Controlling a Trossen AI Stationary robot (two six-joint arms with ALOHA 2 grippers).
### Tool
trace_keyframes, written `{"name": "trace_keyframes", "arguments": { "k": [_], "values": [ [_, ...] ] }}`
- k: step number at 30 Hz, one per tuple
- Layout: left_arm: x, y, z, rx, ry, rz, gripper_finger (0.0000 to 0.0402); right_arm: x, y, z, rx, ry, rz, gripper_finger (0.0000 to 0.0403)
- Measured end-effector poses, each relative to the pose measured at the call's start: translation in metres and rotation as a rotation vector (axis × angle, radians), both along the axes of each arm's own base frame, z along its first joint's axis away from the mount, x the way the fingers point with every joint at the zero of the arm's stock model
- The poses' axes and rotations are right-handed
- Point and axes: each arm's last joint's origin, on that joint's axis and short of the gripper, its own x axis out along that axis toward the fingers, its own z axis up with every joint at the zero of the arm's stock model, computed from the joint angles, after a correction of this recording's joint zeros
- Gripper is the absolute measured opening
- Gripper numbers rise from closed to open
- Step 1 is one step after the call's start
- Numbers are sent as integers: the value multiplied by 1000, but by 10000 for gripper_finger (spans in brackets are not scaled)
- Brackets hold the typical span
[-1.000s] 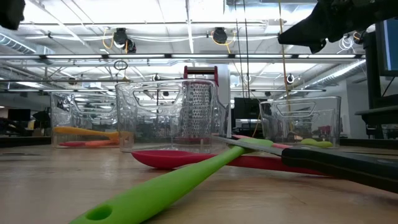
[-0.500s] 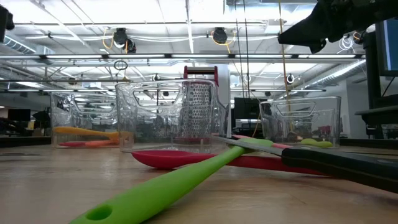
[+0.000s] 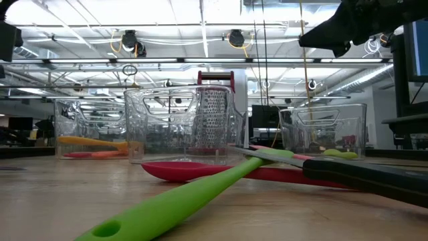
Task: Pick & Place Kitchen Items
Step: Put the blue spatula into the left transparent bin
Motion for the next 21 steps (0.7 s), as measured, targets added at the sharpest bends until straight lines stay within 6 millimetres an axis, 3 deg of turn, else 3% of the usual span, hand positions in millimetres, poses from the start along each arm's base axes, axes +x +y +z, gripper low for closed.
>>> {"name": "trace_keyframes", "arguments": {
  "k": [8,16,21],
  "values": [
    [3,0,0,-9,-3,-39,122,0,0,0,11,-2,-2,59],
    [6,-4,0,-46,-30,-70,17,0,0,0,10,-2,-2,59],
    [6,-4,0,-46,-30,-69,38,0,0,0,11,-2,-2,59]
  ]
}}
